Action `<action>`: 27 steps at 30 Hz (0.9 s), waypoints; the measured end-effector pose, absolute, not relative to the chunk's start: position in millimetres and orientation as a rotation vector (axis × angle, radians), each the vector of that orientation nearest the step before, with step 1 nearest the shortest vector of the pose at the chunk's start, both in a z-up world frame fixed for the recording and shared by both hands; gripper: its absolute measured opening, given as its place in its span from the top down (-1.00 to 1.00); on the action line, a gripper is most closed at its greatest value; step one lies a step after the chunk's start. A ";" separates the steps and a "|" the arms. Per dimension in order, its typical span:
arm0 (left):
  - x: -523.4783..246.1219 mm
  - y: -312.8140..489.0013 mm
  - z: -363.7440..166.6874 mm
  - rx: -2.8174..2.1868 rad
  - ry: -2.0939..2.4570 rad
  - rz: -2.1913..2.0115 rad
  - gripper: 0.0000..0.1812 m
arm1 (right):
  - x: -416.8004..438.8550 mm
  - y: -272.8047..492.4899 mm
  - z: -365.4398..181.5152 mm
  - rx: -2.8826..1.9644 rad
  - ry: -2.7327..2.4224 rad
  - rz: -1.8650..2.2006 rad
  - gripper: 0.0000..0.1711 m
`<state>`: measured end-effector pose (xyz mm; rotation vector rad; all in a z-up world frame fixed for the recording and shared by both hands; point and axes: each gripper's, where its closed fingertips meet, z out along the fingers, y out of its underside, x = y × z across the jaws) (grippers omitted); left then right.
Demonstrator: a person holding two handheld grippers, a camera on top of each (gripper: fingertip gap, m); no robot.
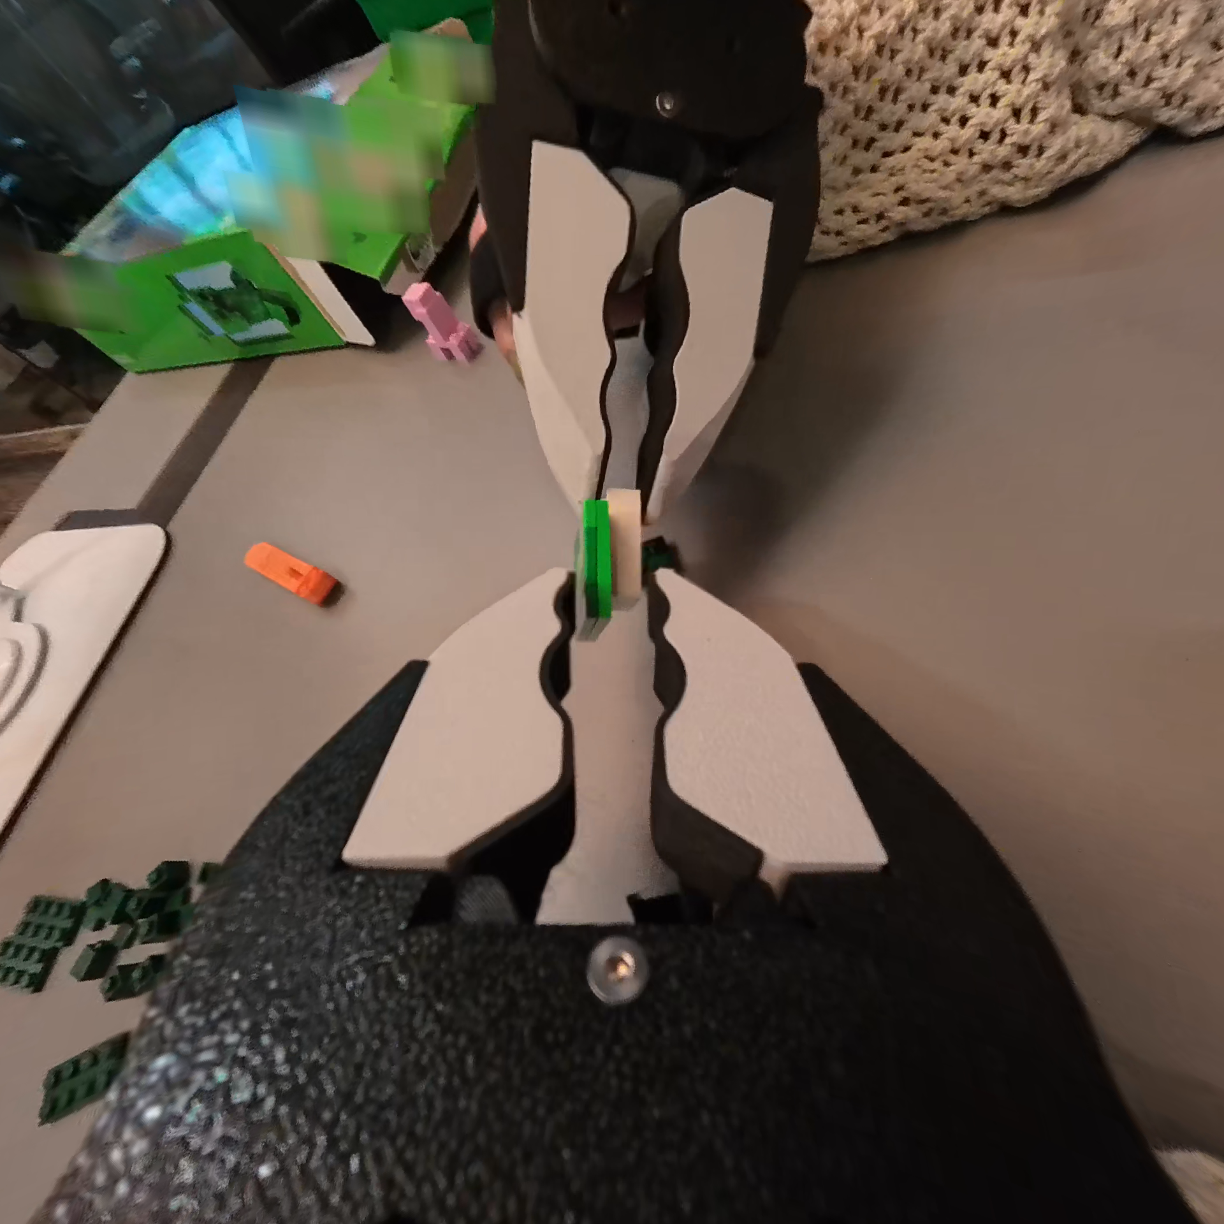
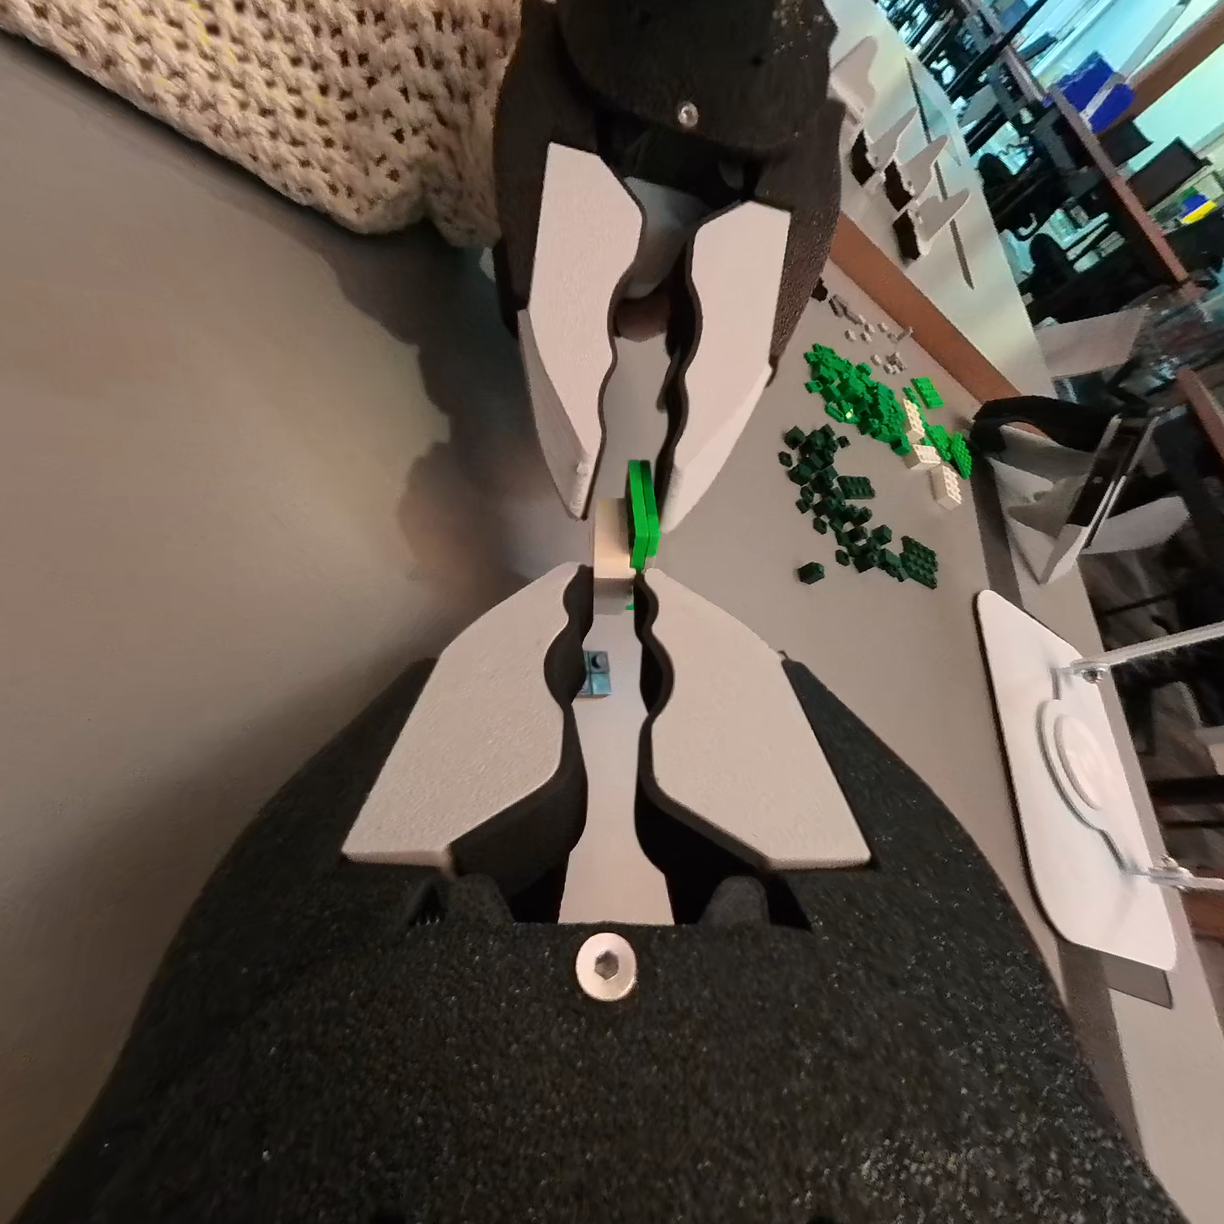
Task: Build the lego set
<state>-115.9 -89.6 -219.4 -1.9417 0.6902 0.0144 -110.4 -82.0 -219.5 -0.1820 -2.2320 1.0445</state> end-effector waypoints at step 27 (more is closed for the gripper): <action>-115.7 -83.5 -236.7 -2.025 0.771 0.174 0.81 | -110.6 -91.7 -221.7 -0.252 -2.254 1.119 0.78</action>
